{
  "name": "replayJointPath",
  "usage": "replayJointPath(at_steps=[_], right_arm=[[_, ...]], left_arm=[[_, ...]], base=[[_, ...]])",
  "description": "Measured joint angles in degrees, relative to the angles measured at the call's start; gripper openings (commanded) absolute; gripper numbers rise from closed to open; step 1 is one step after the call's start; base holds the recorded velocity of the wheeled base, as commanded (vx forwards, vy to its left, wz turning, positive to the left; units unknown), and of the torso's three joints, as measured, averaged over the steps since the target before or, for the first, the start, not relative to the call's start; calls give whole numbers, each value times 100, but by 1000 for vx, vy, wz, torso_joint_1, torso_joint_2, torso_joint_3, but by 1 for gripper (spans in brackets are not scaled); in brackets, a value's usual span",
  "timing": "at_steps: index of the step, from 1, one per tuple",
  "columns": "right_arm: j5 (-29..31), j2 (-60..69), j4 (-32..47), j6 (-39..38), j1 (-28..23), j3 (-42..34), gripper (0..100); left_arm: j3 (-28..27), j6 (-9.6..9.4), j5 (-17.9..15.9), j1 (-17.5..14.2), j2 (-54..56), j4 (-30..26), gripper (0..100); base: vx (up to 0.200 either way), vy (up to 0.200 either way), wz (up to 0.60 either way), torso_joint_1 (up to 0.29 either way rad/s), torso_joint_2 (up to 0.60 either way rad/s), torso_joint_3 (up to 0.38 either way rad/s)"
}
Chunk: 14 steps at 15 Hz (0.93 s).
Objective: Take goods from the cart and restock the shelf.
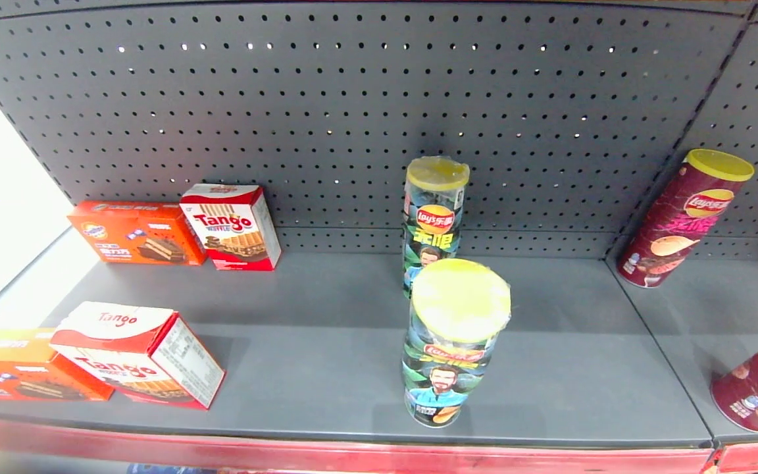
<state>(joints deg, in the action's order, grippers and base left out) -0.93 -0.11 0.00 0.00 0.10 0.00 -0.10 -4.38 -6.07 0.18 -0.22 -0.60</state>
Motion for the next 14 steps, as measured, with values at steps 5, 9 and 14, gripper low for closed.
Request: replayJointPath(at_steps=[5, 9, 14], right_arm=[[-2, 0, 0, 0, -5, 0, 100], [-2, 0, 0, 0, -2, 0, 100], [-2, 0, 0, 0, 0, 0, 100]], left_arm=[[0, -33, -13, 0, 1, 0, 100], [0, 0, 0, 0, 1, 0, 100], [0, -9, -6, 0, 1, -2, 100]], base=[[0, 0, 0, 0, 0, 0], [0, 0, 0, 0, 0, 0], [0, 0, -240, 0, 0, 1]])
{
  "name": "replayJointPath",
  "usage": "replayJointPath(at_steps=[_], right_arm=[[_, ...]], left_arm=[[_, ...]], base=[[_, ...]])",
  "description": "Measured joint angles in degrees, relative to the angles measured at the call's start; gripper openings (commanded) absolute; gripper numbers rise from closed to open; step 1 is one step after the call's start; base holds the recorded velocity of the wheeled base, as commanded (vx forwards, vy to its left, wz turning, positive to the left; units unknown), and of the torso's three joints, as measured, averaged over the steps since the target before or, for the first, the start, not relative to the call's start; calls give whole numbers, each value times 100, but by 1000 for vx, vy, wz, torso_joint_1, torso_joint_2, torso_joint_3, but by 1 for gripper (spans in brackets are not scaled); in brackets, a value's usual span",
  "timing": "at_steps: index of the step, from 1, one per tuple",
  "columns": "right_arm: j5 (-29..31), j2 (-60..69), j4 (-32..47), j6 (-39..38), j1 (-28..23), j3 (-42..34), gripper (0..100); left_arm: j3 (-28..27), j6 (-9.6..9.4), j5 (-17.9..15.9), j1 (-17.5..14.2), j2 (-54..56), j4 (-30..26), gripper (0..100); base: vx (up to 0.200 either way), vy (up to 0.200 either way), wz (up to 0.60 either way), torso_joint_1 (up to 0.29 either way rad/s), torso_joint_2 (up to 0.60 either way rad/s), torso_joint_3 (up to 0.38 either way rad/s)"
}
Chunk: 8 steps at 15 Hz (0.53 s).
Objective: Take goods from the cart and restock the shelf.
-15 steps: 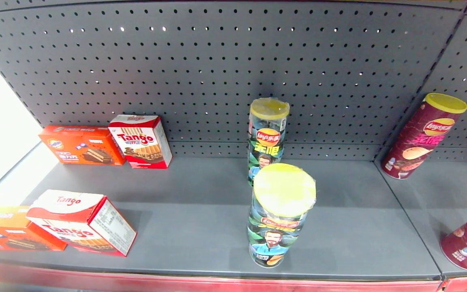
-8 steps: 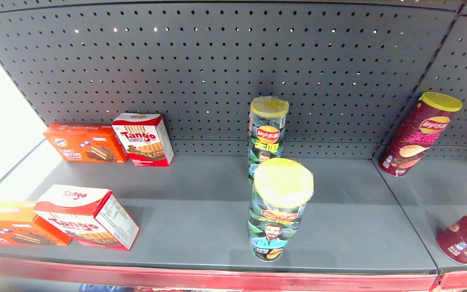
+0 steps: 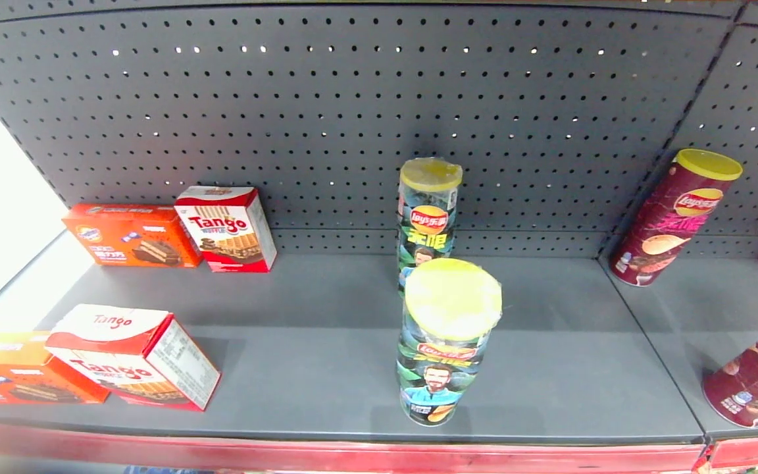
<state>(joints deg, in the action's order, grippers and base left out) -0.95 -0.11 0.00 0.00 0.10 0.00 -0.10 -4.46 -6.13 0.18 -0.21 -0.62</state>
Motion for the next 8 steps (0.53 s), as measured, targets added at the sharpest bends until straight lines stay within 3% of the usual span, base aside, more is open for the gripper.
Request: replayJointPath(at_steps=[8], right_arm=[[0, 1, 0, 0, -5, 0, 100]], left_arm=[[0, 1, 1, 6, 0, 0, 100]], base=[[0, 0, 0, 0, 0, 0]])
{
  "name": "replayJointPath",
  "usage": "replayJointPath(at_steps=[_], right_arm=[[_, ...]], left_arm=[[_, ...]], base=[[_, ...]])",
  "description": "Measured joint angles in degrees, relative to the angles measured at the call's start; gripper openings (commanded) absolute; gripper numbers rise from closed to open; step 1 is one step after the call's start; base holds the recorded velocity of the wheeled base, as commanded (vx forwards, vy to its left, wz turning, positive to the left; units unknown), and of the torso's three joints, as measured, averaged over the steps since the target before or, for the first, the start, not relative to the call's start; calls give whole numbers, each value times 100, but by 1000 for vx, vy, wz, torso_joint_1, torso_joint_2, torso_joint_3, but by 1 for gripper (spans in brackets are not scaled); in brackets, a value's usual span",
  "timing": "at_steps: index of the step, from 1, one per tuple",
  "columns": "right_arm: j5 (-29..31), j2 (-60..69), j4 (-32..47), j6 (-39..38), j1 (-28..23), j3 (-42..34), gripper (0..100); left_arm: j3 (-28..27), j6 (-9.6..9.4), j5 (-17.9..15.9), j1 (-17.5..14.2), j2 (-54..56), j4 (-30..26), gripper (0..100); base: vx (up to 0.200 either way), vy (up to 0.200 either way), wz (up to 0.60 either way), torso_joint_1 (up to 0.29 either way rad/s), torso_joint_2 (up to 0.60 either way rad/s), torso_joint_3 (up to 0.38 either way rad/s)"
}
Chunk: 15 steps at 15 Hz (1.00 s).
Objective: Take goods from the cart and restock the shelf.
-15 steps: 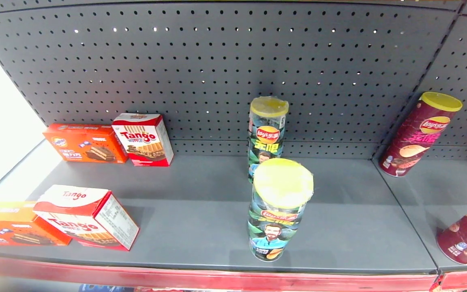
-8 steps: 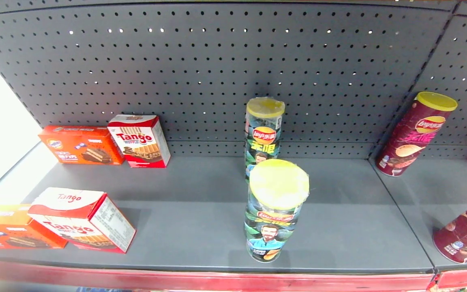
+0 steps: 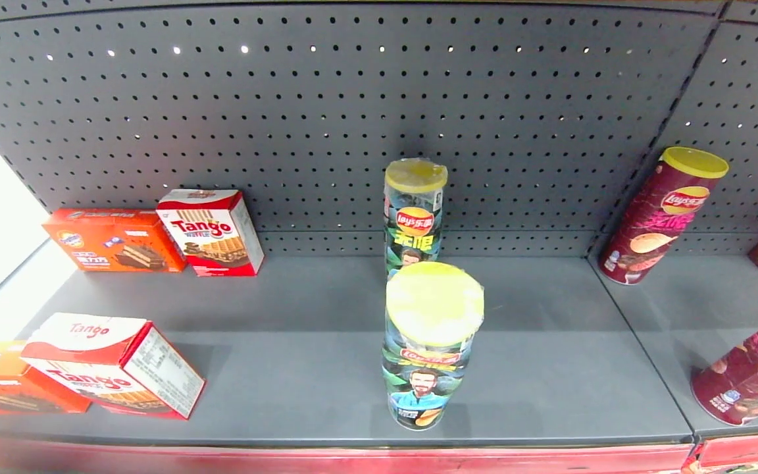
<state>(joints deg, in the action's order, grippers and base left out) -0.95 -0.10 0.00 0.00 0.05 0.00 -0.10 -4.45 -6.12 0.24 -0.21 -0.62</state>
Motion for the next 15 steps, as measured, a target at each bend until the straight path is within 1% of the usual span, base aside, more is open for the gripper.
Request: replayJointPath(at_steps=[2, 3, 15], right_arm=[[0, 0, 0, 0, 5, 0, 100], [0, 0, 0, 0, 2, 0, 100], [0, 0, 0, 0, 0, 0, 100]], left_arm=[[0, 5, 0, -9, 0, 0, 100], [0, 5, 0, -9, 0, 0, 100], [0, 7, 0, -6, 0, 0, 100]], base=[[0, 0, 0, 0, 0, 0], [-200, 0, 0, 2, 7, 2], [0, 0, 0, 0, 0, 0]])
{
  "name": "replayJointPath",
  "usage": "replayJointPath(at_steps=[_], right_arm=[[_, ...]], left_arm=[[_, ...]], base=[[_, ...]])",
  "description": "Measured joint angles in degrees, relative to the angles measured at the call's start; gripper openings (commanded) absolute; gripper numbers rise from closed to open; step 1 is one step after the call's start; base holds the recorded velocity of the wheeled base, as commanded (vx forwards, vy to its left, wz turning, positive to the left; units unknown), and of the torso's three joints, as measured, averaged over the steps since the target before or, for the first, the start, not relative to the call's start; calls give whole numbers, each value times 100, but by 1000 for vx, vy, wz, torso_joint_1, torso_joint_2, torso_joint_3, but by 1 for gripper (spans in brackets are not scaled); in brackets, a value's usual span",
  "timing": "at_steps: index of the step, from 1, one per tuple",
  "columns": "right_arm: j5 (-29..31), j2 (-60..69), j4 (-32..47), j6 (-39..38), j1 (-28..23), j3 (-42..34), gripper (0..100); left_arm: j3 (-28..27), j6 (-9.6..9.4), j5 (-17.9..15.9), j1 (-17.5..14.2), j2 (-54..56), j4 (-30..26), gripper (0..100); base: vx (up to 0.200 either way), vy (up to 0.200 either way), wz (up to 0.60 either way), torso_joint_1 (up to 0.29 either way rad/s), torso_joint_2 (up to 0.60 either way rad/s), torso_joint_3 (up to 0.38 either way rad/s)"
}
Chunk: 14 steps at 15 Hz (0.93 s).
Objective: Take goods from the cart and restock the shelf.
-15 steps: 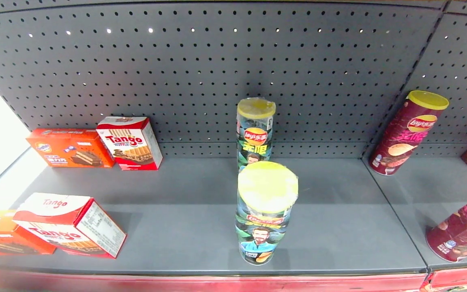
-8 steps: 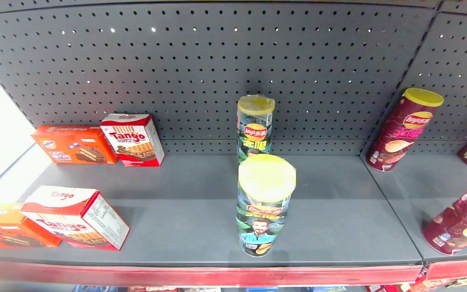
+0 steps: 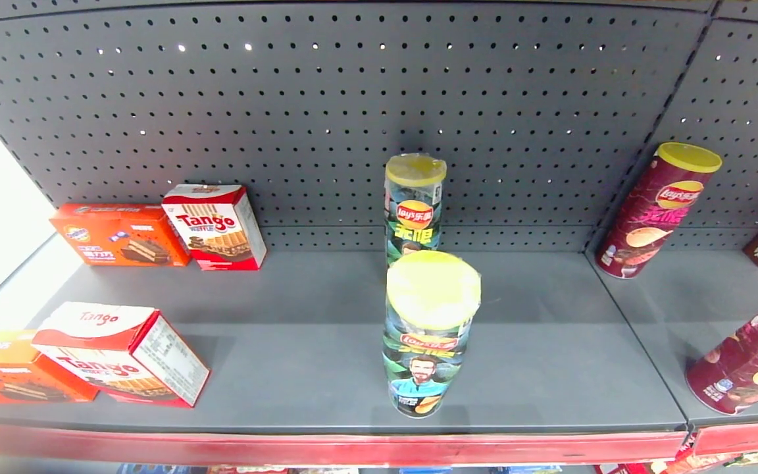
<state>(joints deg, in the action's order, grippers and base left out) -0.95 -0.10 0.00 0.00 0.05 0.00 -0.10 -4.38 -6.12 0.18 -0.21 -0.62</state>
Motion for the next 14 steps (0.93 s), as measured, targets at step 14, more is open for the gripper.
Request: replayJointPath(at_steps=[14], right_arm=[[0, 0, 0, -5, 0, 0, 100]], left_arm=[[10, -2, 5, 0, 0, 16, 100]], base=[[0, 0, 0, 0, 0, 0]])
